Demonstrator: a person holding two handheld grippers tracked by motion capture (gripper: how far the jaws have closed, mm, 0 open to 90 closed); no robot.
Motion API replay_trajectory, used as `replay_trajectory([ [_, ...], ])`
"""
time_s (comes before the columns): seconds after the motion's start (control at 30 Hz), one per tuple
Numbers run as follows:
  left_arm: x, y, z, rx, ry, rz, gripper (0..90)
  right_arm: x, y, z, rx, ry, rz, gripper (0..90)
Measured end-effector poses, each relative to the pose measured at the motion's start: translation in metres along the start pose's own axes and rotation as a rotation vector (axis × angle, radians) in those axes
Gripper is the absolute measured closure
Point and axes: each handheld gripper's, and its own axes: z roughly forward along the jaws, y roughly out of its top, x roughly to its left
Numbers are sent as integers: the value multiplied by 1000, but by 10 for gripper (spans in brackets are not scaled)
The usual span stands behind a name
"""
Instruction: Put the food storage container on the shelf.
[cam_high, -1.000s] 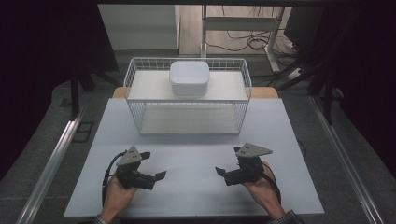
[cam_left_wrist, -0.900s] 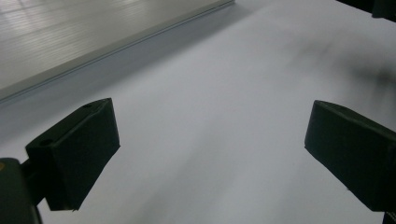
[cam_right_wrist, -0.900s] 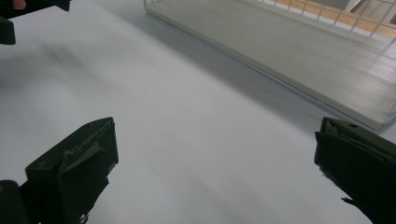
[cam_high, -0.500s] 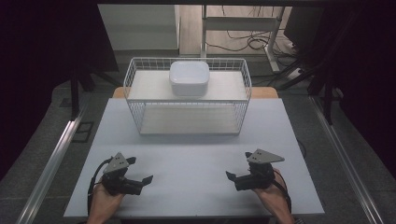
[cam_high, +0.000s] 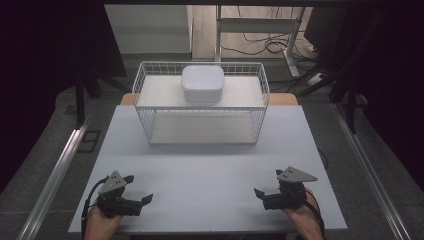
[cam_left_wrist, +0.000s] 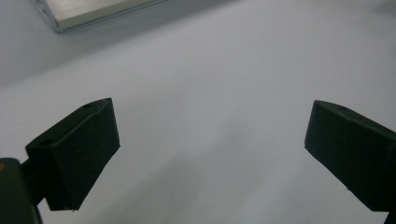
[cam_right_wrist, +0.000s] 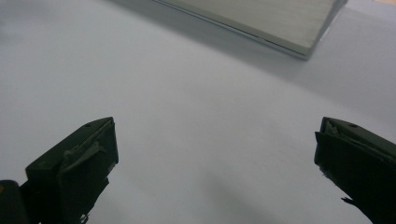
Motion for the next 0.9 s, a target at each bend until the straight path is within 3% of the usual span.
replay_trajectory([
  [0.3,4,-12,-4,21,-3,-38,25,-6,-19,-7,43,-27,29,0],
  [0.67,8,-20,1,97,-26,-87,22,-8,-32,-7,137,-26,50,0],
  [0.9,9,-20,1,93,-30,-96,22,-8,-32,-8,138,-29,45,0],
])
